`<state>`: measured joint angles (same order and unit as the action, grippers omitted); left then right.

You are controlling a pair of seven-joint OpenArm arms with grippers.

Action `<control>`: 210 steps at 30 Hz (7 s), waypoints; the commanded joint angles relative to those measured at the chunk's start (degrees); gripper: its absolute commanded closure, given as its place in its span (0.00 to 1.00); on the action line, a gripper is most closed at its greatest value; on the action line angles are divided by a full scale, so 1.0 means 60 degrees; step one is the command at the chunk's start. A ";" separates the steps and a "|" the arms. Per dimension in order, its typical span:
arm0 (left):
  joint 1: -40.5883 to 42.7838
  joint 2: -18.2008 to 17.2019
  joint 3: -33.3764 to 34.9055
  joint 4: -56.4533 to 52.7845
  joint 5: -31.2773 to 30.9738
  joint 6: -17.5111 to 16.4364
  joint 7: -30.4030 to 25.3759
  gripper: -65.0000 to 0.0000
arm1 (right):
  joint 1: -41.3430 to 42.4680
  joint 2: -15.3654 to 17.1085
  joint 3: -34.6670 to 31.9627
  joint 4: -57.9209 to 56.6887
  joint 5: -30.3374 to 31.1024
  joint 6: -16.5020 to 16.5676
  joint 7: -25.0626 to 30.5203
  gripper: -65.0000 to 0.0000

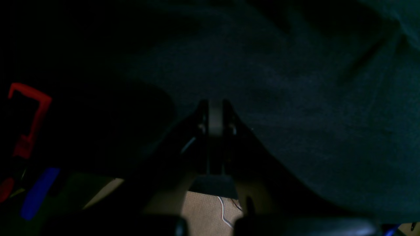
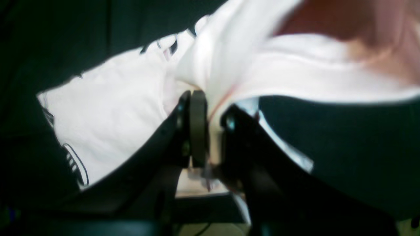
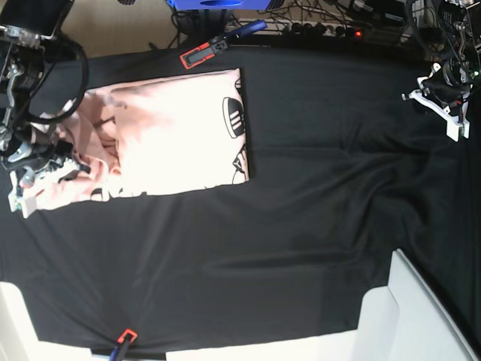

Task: Fold the T-shirt properly

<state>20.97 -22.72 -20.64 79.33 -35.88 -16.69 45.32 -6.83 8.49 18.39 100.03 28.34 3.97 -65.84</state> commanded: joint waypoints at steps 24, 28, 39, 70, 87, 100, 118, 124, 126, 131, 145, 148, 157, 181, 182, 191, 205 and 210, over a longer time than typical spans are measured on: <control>-0.0001 -0.0206 -0.0083 0.0119 -0.0035 -0.0025 -0.0132 1.00 | -0.0437 0.0116 -0.5271 0.1607 0.0207 -0.5108 0.0139 1.00; -0.0001 -0.0206 -0.0083 0.0119 -0.0035 -0.0025 -0.0132 1.00 | -0.0173 0.0116 -0.5593 0.1490 0.0178 -0.5152 0.0066 1.00; -0.0001 -0.0206 -0.0054 0.0119 -0.0035 -0.0025 -0.0132 1.00 | 0.0179 0.0087 -0.7835 0.1402 -0.1595 -0.7203 0.0051 1.00; -0.0001 -0.0191 0.0005 0.0119 -0.0035 -0.0025 -0.0132 1.00 | 0.1820 -0.1232 -1.2523 -0.2408 -0.7441 -0.7328 -0.1151 1.00; -0.0015 -0.0162 0.0019 0.0119 -0.0035 -0.0025 -0.0132 1.00 | 0.1966 -0.1760 -1.2655 -0.2657 -0.7456 -0.7328 -0.1224 0.75; -0.0015 -0.0191 0.0005 0.0119 -0.0035 -0.0025 -0.0132 1.00 | 0.1966 -0.1320 -1.3915 -0.0561 -0.7836 -0.7328 -0.1224 0.19; -0.0074 -0.0177 0.0019 0.0119 -0.0035 -0.0025 -0.0132 1.00 | -0.0363 -0.0822 -1.1410 0.0186 -0.8071 -0.7328 0.1135 0.88; -0.0103 -0.0177 0.0005 -0.0364 -0.0035 -0.0025 -0.0132 1.00 | -0.0437 -0.0924 -1.2479 -0.1221 -0.7910 -0.7328 0.1208 0.36; -0.0103 -0.0191 0.0005 -0.0511 -0.0035 -0.0025 -0.0132 1.00 | -0.0437 -0.0866 -1.2523 -0.1235 -0.7778 -0.7328 0.1223 0.27; -0.0103 -0.0191 -0.0069 -0.0716 -0.0035 -0.0025 -0.0132 1.00 | -0.0363 -0.0866 -1.2567 -0.1279 -0.7778 -0.7328 0.1223 0.27; -0.0030 -0.0147 0.0283 0.0339 -0.0035 -0.0025 -0.0132 1.00 | -0.0569 -0.0836 -1.1014 0.0728 -0.7793 -0.6324 0.1267 0.27; -0.0015 -0.0177 0.0855 0.0778 -0.0035 -0.0025 -0.0132 1.00 | -0.0818 -0.0456 -0.9666 0.1109 -0.7763 -0.6134 0.1956 0.26; -0.0763 0.0439 0.3140 0.1438 -0.0123 -0.0039 -0.0117 0.62 | -0.1565 -0.0397 -0.6457 0.1153 -0.6708 -0.3892 0.3011 0.27; -0.2155 0.2637 0.4503 0.0353 -0.0929 -0.1182 -0.0117 0.13 | -0.1741 -0.0309 -0.4787 0.1080 -0.6635 -0.3848 0.3055 0.27; -0.2286 0.2637 0.4503 0.0134 -0.1427 -0.1182 -0.0117 0.13 | -0.1741 -0.0309 -0.4787 0.1080 -0.6635 -0.3848 0.3055 0.26; -0.2946 0.2358 0.5792 -0.0599 -0.3141 -0.1182 -0.0117 0.13 | -0.1741 -0.0309 -0.4787 0.1080 -0.6635 -0.3848 0.3055 0.26; -0.3561 0.3003 0.6525 -0.2401 -0.3112 -0.1182 -0.0132 0.16 | -0.1741 -0.0309 -0.4787 0.1080 -0.6635 -0.3848 0.3055 0.26; -0.3576 0.3120 0.6525 -0.2474 -0.3112 -0.1182 -0.0132 0.42 | -0.1741 -0.0309 -0.4787 0.1080 -0.6635 -0.3848 0.3055 0.26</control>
<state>-0.30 -4.14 18.39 64.03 -54.39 -23.92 43.29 -17.63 6.46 -10.50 105.58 -10.81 -18.92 -48.71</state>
